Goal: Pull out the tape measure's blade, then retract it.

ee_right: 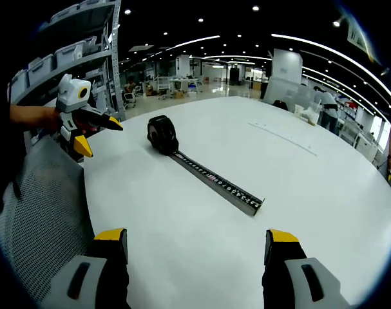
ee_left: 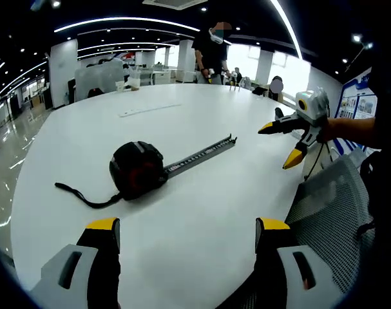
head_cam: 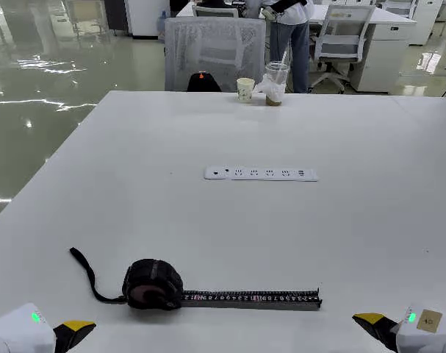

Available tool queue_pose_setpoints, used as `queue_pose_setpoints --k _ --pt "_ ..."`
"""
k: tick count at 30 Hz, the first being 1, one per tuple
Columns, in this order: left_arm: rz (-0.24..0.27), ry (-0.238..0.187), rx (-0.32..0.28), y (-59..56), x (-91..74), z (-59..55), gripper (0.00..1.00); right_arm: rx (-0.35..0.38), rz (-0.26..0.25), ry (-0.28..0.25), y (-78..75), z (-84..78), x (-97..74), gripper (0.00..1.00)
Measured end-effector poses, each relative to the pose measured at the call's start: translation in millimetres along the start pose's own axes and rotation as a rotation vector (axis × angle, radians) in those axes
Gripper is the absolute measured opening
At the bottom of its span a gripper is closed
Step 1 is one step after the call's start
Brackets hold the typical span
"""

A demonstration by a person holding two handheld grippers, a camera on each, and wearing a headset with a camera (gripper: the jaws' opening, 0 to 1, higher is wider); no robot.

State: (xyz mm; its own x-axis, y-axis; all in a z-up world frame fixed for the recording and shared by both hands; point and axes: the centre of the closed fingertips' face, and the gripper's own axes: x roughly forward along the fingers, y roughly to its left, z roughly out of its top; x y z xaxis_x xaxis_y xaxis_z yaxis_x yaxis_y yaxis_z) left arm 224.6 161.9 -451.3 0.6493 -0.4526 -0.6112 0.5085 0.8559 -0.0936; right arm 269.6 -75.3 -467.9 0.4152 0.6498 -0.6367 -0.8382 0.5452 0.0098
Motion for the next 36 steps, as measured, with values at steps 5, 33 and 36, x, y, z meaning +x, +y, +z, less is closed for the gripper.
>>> queue_pose_setpoints --k 5,33,36 --pt "0.027 -0.019 -0.02 -3.7 -2.3 0.4 0.87 0.038 -0.022 -0.015 3.2 1.7 -0.9 0.91" --pt "0.116 -0.086 -0.104 -26.1 -6.2 8.4 0.98 0.139 -0.097 -0.099 26.2 17.7 -8.3 0.99" --pt "0.12 -0.082 -0.099 -26.6 -7.0 7.6 0.99 0.159 -0.103 -0.103 26.7 17.5 -10.1 0.99"
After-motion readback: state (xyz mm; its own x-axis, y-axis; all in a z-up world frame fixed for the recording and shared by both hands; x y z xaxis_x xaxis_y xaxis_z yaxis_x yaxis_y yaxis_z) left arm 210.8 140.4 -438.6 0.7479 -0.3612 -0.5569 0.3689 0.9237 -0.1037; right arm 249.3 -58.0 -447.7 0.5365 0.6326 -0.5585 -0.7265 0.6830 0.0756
